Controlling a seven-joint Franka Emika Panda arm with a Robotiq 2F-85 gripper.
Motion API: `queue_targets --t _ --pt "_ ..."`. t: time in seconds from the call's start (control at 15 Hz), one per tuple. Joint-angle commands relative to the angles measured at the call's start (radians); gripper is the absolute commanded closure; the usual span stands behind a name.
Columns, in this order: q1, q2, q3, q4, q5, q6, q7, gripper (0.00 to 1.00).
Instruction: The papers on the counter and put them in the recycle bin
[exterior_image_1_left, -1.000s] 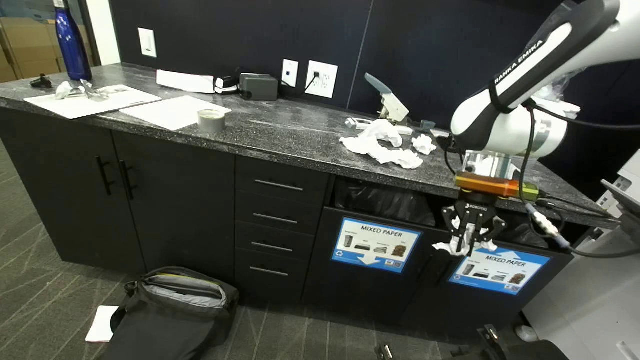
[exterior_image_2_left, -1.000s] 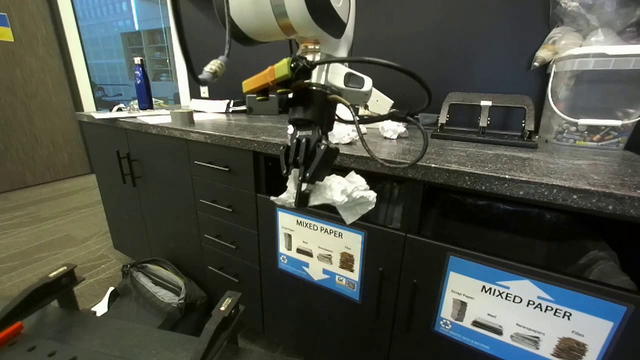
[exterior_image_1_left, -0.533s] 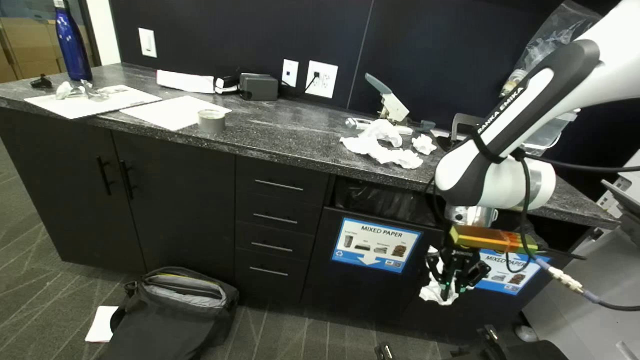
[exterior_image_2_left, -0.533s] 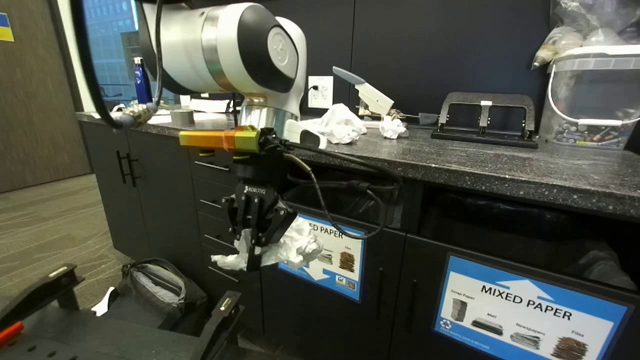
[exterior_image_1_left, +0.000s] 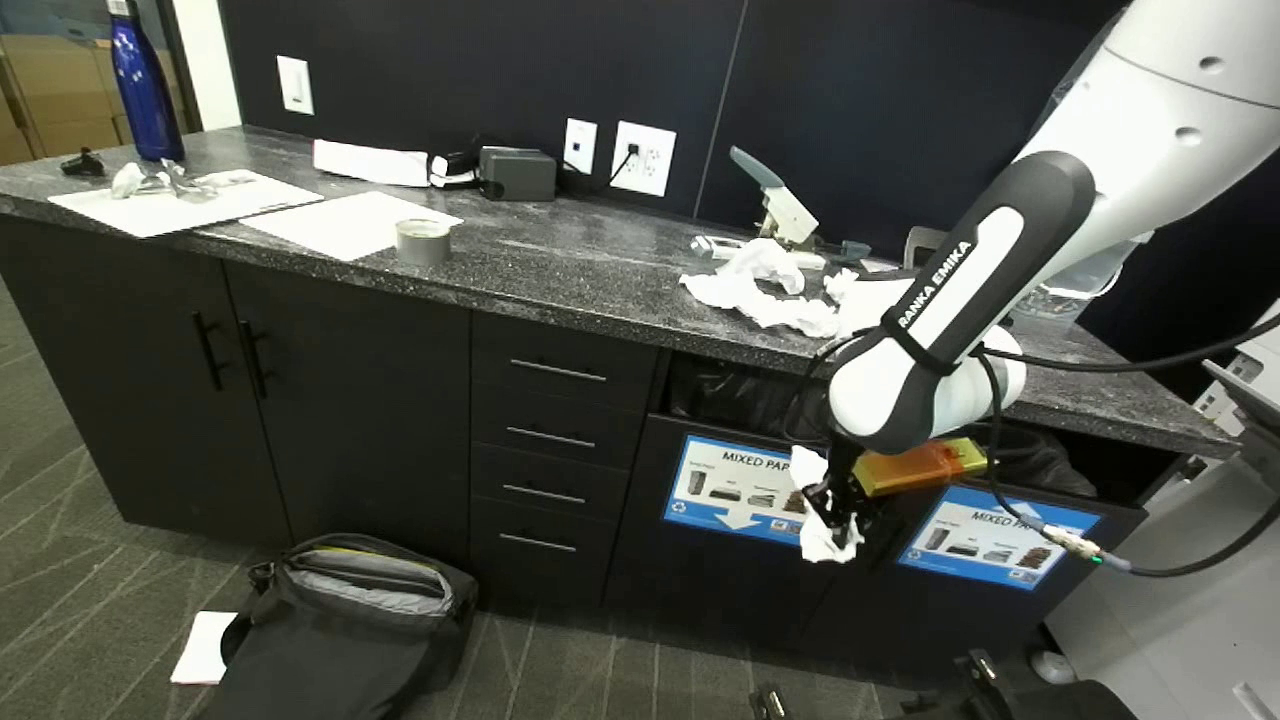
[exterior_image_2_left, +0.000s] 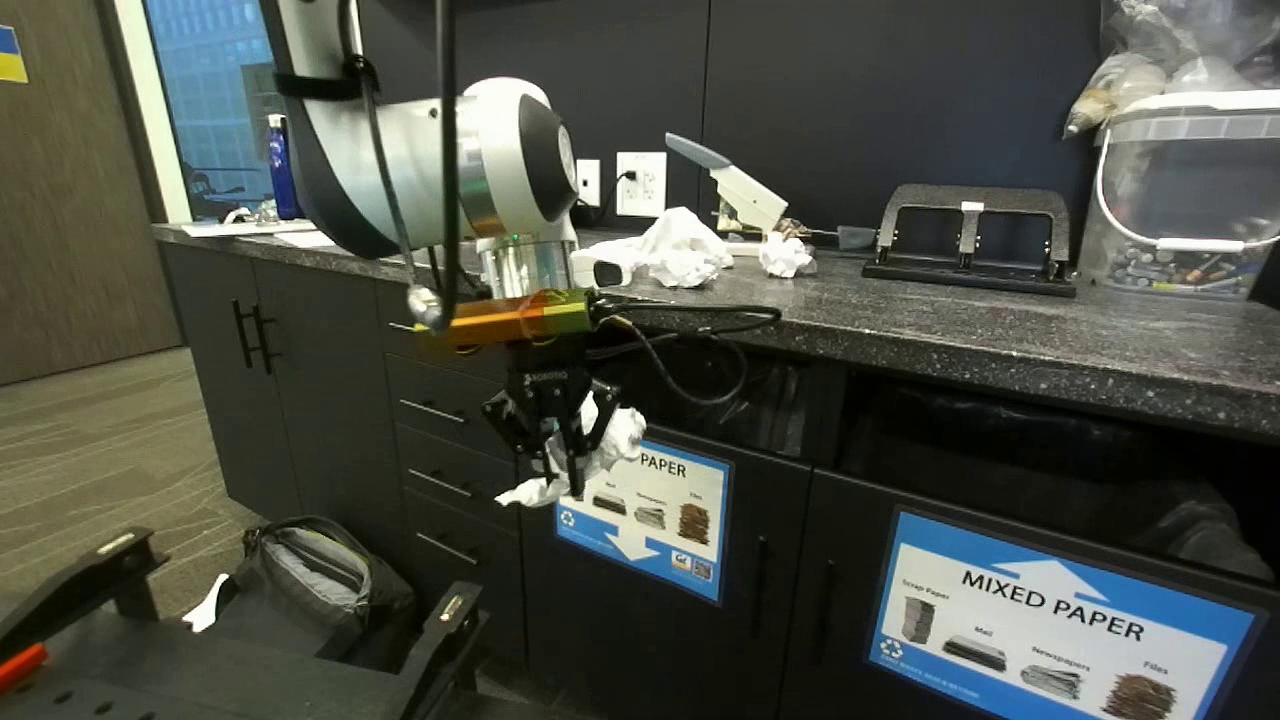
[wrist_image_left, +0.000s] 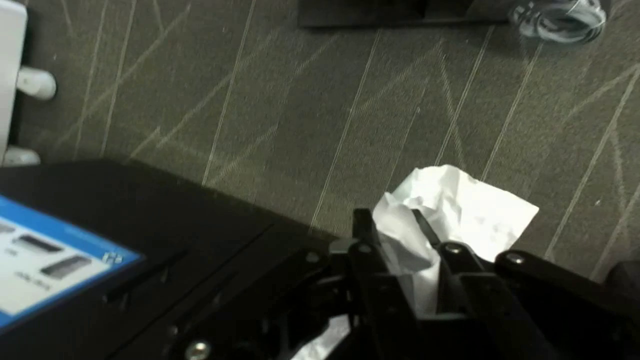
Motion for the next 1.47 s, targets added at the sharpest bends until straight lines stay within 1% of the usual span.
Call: queue_targets --t 0.0,0.13,0.27,0.33,0.4,0.6,0.67,0.73,1.07,1.27,1.4 --pt "0.069 0.099 -0.099 0.112 -0.093 0.180 0.047 0.80" --pt "0.103 0.169 -0.160 0.161 -0.083 0.328 0.058 0.80" --pt "0.130 0.238 -0.204 0.205 -0.012 0.453 0.033 0.80" --pt "0.137 0.276 -0.218 0.229 0.033 0.503 0.012 0.80" --pt "0.128 0.311 -0.211 0.257 0.086 0.534 -0.014 0.79" --pt "0.087 0.403 -0.173 0.352 0.216 0.576 -0.082 0.81" --pt "0.082 0.428 -0.169 0.386 0.248 0.586 -0.097 0.80" --pt "0.080 0.452 -0.168 0.415 0.278 0.600 -0.108 0.81" --pt "0.053 0.539 -0.143 0.546 0.386 0.640 -0.122 0.79" --pt "0.055 0.558 -0.139 0.563 0.423 0.659 -0.127 0.81" --pt "0.063 0.573 -0.144 0.574 0.444 0.673 -0.127 0.81"
